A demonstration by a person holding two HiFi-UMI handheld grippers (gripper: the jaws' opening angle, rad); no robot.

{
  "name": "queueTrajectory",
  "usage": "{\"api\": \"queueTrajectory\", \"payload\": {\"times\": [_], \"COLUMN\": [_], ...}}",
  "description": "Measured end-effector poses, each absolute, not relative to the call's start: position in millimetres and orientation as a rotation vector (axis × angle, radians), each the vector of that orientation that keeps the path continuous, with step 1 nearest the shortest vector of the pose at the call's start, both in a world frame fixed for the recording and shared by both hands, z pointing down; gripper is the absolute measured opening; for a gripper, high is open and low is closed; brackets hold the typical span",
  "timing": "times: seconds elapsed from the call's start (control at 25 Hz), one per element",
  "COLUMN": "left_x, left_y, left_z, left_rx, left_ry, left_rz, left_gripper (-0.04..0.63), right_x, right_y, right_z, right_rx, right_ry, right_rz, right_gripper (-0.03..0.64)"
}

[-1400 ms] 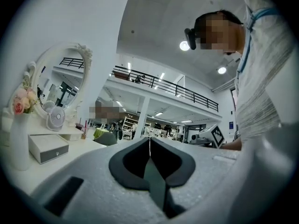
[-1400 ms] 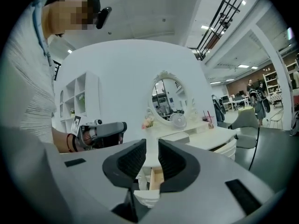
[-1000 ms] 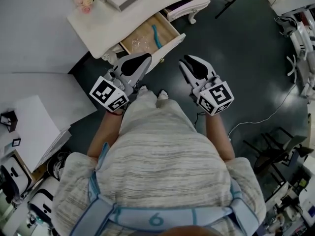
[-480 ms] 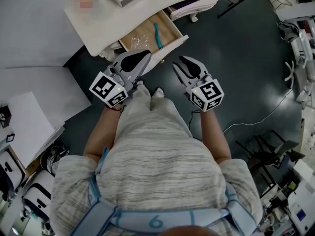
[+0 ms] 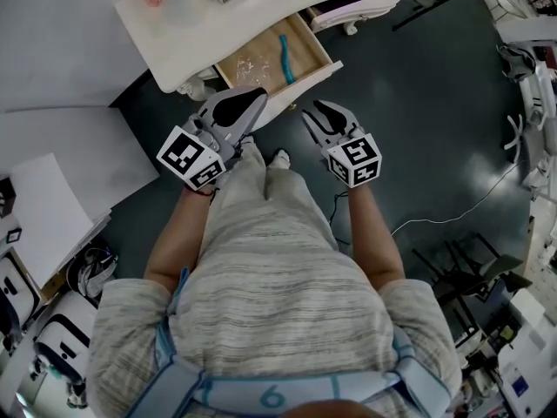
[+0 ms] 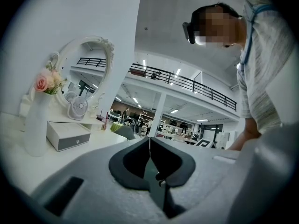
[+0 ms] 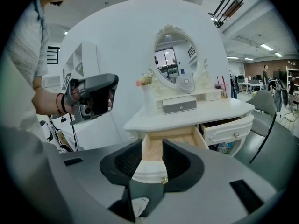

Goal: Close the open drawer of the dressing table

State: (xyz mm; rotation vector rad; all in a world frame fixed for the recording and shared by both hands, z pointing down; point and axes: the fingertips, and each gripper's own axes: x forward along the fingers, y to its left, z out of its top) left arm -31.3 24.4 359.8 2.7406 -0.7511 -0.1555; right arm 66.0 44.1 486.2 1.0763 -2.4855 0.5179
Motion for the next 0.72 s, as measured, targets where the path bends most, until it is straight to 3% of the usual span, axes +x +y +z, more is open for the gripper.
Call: {"api": "queueTrajectory", "payload": {"times": [0.72], "left_x": [-34.0], "left_y": [12.6], "left_z": [396.9], "left_rx": [2.685], "left_ry": [-0.734], "left_rz": [-0.087], "left_gripper": [0.017], "right_x": [58.7], "right_y": [35.7], "right_z": [614.3], "right_rx": [0.977], "right_ry": [-2.244], "right_rz": [0.626], "right_gripper": [0.098]}}
